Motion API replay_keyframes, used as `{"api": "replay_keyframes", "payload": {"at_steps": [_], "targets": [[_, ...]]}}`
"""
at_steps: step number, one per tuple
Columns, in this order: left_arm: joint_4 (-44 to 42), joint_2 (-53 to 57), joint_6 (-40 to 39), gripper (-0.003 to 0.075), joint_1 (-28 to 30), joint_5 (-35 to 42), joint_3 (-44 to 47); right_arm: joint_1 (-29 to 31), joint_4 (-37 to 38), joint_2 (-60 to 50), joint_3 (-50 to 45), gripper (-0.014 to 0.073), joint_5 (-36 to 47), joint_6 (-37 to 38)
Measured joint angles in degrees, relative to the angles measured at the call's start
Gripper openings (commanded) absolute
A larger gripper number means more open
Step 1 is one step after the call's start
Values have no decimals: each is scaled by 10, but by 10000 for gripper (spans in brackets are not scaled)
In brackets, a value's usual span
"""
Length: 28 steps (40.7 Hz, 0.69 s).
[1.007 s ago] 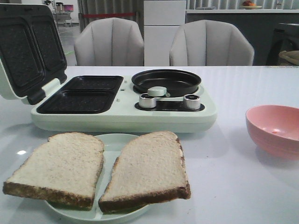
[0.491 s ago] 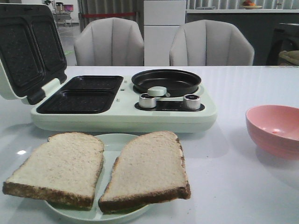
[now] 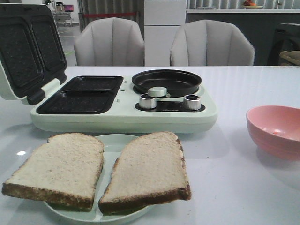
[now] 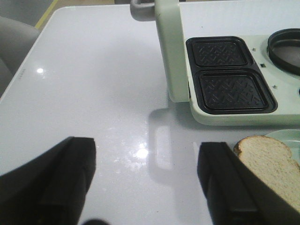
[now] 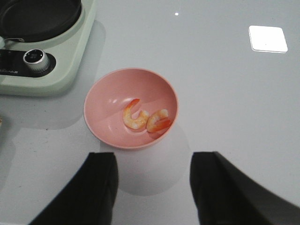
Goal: Make breakfast with bread and shrimp
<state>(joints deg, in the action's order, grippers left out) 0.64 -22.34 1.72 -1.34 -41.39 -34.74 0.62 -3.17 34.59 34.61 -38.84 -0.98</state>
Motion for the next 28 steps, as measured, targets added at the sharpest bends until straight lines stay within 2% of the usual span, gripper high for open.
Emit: {"api": "replay_keyframes", "payload": {"at_steps": [5, 9, 17, 28], "targets": [[0, -13, 39, 531, -25, 0, 0, 0, 0, 3, 0, 492, 1, 0], [0, -34, 78, 531, -80, 2, 0, 0, 0, 3, 0, 492, 2, 0], [-48, -95, 128, 531, -247, 3, 14, 0, 0, 3, 0, 492, 2, 0], [-211, -168, 122, 531, -459, 39, 100, 0, 0, 3, 0, 492, 2, 0]]}}
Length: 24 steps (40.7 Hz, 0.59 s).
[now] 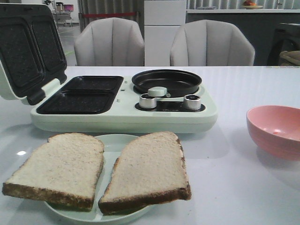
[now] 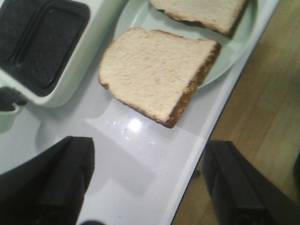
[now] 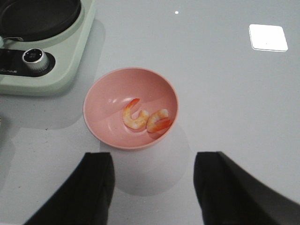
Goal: Make breakfast with bread and shrimp
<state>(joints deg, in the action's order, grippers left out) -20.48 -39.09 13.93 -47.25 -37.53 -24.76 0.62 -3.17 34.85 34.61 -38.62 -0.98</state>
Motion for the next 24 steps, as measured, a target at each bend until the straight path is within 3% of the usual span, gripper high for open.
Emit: {"api": "replay_keyframes", "payload": {"at_steps": [4, 10, 20, 24], "targets": [[-89, -25, -51, 531, -59, 8, 21, 0, 0, 0, 0, 492, 0, 0], [-201, -83, -134, 531, -102, 12, 27, 0, 0, 0, 0, 492, 0, 0], [-280, -202, -167, 529, -112, 47, 27, 0, 0, 0, 0, 492, 0, 0], [-341, -248, -232, 529, -113, 53, 27, 0, 0, 0, 0, 492, 0, 0]]}}
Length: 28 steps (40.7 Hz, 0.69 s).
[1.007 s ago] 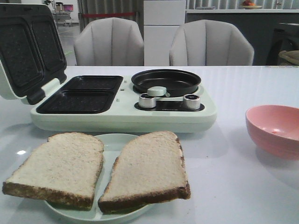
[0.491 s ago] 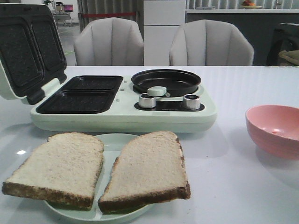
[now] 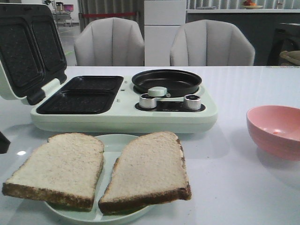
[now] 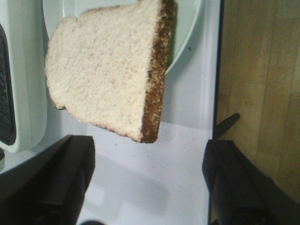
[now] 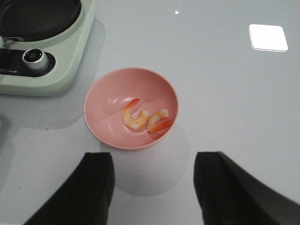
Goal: Make breakfast with bread and shrimp
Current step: 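Grasp the bread slice nearest the left gripper and lift it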
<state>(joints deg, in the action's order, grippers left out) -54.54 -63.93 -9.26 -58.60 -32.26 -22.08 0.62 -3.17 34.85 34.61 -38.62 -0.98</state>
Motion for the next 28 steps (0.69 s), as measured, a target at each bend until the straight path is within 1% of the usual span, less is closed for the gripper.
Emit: {"api": "replay_keyframes", "payload": {"at_steps": [6, 11, 17, 19, 22, 28], "targets": [[-117, -63, -107, 529, 0, 5, -1, 0, 0, 0, 0, 492, 0, 0], [-186, -114, -183, 529, 0, 6, -5, 0, 0, 0, 0, 492, 0, 0], [-242, -175, -264, 527, 0, -15, -22, 0, 0, 0, 0, 492, 0, 0], [-253, -189, -277, 517, 0, -22, -31, 0, 0, 0, 0, 492, 0, 0], [-262, -210, -288, 461, 0, -28, -42, 0, 0, 0, 0, 492, 0, 0], [-267, -240, -294, 295, 0, -38, -48, 0, 0, 0, 0, 492, 0, 0]]}}
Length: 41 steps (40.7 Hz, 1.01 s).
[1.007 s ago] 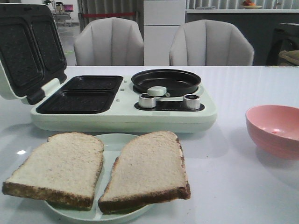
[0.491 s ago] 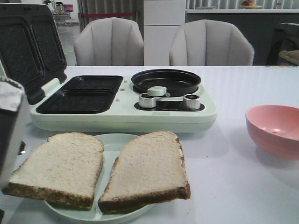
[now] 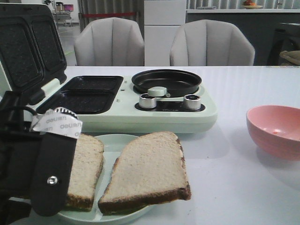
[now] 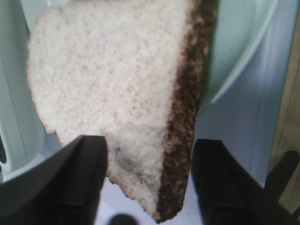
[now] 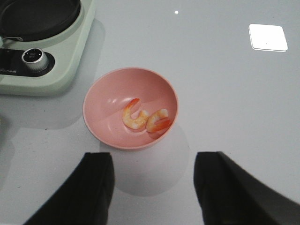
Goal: Make breakfast with bread and shrimp
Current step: 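Grasp the bread slice nearest the left gripper and lift it, then lower the bread slice onto the sandwich plate and open the left gripper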
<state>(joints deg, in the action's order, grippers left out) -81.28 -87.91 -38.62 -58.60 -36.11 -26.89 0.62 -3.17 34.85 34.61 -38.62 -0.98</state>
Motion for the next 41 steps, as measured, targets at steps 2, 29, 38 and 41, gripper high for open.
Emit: {"api": "replay_keyframes", "payload": {"at_steps": [2, 29, 38, 41], "targets": [[0, -4, -1, 252, 0, -5, 0, 0, 0, 0, 0, 492, 0, 0], [-28, 173, -3, 99, 0, -80, -15, 0, 0, 0, 0, 492, 0, 0], [-97, 232, -3, 99, 21, -80, -70, 0, 0, 0, 0, 492, 0, 0], [-106, 224, -3, 99, 49, -61, -94, 0, 0, 0, 0, 492, 0, 0]]}}
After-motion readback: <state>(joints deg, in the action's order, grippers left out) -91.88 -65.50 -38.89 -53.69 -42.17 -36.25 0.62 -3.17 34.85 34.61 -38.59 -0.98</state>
